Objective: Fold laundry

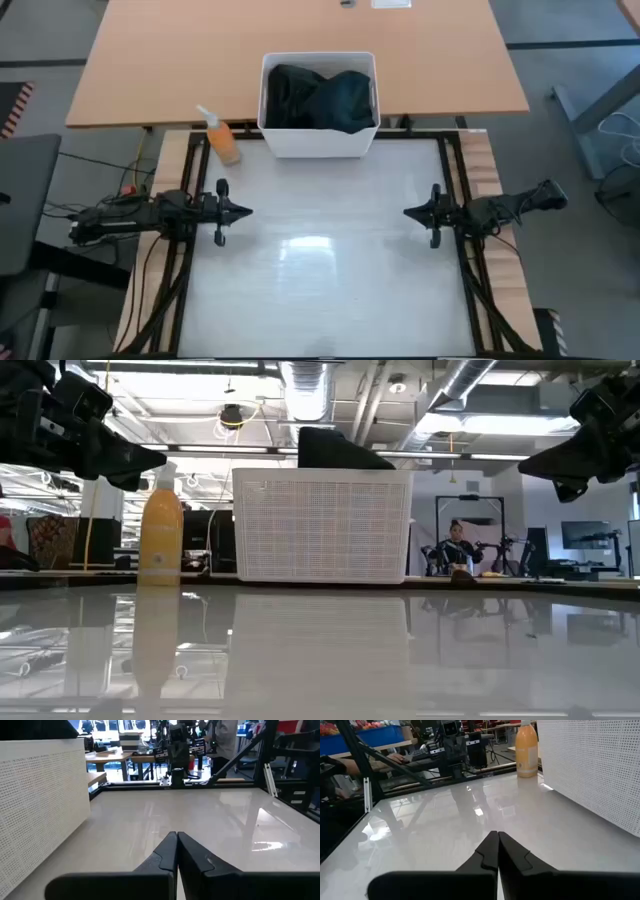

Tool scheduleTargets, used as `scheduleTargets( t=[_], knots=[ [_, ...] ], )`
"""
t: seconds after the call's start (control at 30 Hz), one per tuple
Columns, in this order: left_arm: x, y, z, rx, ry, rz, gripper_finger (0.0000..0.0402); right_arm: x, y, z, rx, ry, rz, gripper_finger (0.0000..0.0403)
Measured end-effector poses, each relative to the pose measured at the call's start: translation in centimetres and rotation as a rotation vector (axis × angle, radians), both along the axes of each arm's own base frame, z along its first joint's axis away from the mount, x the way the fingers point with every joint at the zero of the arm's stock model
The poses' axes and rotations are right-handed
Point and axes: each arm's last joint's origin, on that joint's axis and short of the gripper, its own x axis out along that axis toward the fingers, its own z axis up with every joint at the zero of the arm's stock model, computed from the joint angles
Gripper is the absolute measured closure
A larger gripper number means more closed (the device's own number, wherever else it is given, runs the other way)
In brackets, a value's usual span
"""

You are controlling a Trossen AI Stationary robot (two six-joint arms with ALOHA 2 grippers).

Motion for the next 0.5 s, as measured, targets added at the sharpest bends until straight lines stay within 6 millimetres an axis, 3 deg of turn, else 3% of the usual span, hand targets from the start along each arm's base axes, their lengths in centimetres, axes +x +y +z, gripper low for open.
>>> scheduleTargets(
  t=[0.5],
  knots=[
    [0.00,0.00,0.00,0.001,0.000,0.000,0.0401,0.00,0.00,0.00,0.000,0.000,0.000,0.0377]
  ],
)
